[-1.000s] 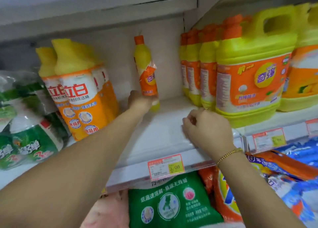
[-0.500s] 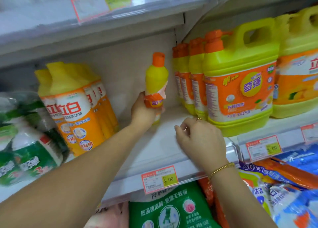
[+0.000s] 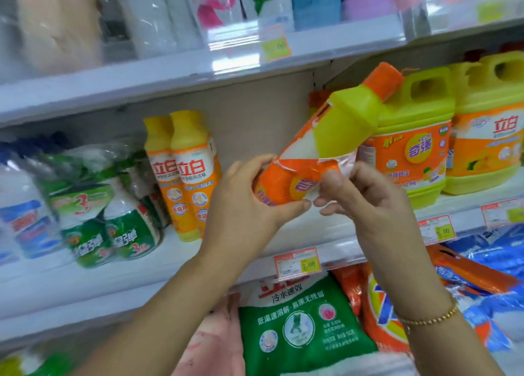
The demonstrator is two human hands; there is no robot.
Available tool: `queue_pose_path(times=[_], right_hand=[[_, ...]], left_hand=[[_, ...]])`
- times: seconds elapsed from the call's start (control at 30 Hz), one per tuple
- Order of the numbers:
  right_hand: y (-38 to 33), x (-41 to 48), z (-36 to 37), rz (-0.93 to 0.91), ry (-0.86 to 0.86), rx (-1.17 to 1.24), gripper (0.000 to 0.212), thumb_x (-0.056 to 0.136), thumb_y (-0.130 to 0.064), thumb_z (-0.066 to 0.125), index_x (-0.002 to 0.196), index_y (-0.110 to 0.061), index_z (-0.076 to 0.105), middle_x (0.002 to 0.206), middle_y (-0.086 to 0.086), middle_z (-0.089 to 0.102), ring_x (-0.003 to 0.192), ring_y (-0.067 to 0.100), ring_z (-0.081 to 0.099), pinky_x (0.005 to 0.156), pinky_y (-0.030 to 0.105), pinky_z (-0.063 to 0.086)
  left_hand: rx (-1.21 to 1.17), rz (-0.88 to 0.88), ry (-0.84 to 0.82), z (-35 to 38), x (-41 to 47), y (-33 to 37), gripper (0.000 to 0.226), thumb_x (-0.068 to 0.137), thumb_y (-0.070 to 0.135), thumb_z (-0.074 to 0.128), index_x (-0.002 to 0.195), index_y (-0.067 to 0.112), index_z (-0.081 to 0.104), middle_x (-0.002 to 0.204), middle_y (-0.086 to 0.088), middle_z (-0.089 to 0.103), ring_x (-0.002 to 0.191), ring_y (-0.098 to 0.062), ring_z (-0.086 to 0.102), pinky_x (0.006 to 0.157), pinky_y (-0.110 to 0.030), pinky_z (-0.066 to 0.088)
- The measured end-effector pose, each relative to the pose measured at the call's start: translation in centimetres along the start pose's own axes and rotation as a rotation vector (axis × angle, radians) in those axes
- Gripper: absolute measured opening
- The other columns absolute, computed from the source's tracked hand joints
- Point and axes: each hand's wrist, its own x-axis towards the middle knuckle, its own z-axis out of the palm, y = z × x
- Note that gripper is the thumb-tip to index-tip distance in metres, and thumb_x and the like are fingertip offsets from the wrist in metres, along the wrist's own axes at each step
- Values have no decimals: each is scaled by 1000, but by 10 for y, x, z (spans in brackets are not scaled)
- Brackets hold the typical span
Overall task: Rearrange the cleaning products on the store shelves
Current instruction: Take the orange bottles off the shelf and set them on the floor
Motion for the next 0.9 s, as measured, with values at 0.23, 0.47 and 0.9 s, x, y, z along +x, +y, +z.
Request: queue_pose_path(times=[0.23,0.47,0.9], right_hand=[[-27,-37,48,111,-98,-35,33,76,-32,67,68,0,63,63,13,61,63,13,51,59,21,41],[-47,-57,83,229,-321,-134,53,63,-44,73,68,7,58,64,18,64,56,11,55,55,24,43],[-40,-66,111,91,-439,110,36,70,-13,74,105,-17,70,101,9,72,95,26,68,82,32,56]], left_hand=[[132,-26,7,-65,-48,-16,62,52,44,88,102,40,53,101,19,54,88,6,54,71,-16,49],[-127,-331,-344,-124,-87,-43,67,37,51,86,100,42,66,99,16,70,89,0,65,74,-26,57],[-288,-432,-721,-169,-118,-101,50,59,6,87,100,30,72,105,2,73,99,-14,68,84,-24,50]])
